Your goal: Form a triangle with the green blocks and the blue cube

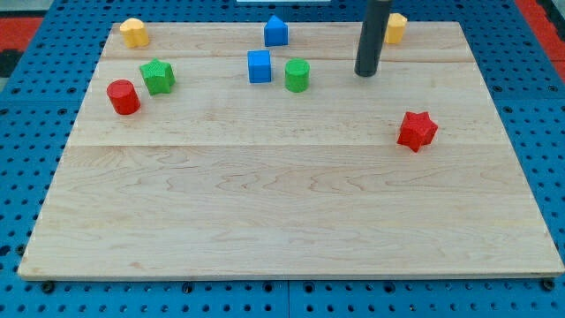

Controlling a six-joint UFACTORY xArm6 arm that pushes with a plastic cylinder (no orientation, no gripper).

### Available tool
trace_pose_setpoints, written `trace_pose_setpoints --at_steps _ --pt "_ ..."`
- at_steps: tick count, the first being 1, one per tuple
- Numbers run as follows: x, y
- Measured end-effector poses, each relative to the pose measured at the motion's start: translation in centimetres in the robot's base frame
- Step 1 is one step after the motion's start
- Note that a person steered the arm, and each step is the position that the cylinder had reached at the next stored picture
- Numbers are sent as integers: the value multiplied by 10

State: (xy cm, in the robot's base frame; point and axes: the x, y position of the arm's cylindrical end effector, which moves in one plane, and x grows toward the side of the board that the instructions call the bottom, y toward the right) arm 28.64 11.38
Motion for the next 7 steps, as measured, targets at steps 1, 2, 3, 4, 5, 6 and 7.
trace_pose_setpoints --at_steps 1,2,3,4,5,6,7 --pt "-11 -86" --pt "-4 -167" --pt "-2 -188" --pt "-8 -192" --pt "-9 -192" --pt "-9 -179" --pt "-10 -180"
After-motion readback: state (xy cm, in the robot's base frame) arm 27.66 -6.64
